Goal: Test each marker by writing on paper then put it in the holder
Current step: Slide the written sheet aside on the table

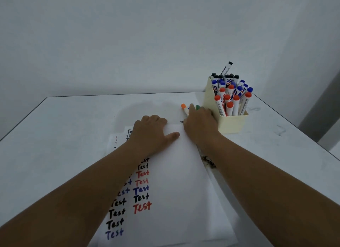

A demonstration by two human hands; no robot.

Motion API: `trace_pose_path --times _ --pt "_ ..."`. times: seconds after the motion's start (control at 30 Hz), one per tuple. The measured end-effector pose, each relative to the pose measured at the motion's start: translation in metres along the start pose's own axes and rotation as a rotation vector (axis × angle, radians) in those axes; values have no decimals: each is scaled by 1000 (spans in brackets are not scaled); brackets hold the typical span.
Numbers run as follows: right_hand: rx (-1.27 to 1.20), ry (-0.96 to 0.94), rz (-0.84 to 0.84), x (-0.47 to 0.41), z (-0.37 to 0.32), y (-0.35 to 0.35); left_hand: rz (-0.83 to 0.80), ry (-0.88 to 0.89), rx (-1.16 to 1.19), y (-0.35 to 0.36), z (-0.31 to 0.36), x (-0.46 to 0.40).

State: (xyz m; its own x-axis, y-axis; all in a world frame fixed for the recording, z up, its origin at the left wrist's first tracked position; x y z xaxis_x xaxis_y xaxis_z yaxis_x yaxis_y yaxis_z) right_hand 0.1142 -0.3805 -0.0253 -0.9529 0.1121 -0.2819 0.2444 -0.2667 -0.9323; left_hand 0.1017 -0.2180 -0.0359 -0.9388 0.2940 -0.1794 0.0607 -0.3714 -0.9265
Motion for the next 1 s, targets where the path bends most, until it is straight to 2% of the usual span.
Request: trace_pose_path --times 0.2,0.33,0.53,0.63,0.8,0.9,1.0 --pt "17 -35 -87 5 -4 11 14 16 0 -2 0 4" --pt "-154 22 -96 12 0 12 -3 5 1 -2 -2 5" --pt "-79 -80 -133 9 -4 24 -24 -3 -7 -2 0 8" --pt "-168 -76 -204 11 -2 23 -42 0 -1 -3 -1 10" --pt "-297 -87 -222 16 4 16 -69 19 48 -11 -7 18" --pt "-273 -167 -182 23 4 9 -59 50 64 -27 -14 38" --pt "-282 -258 -232 54 3 -11 -70 103 30 -41 -19 78"
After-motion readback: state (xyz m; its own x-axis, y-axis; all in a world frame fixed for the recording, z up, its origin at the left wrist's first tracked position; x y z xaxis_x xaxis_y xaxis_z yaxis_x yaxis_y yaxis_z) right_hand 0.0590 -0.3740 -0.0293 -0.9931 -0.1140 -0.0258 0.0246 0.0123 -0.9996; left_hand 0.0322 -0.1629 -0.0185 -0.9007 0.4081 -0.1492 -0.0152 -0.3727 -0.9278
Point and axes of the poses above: each hand's wrist, its own x-axis away from the middle knuckle, its own y-axis out of the palm, z = x × y, the point moved 8 cm from there along -x, towards the middle knuckle, and after that the axes turned 15 degrees about x, right-handed, at the moved point
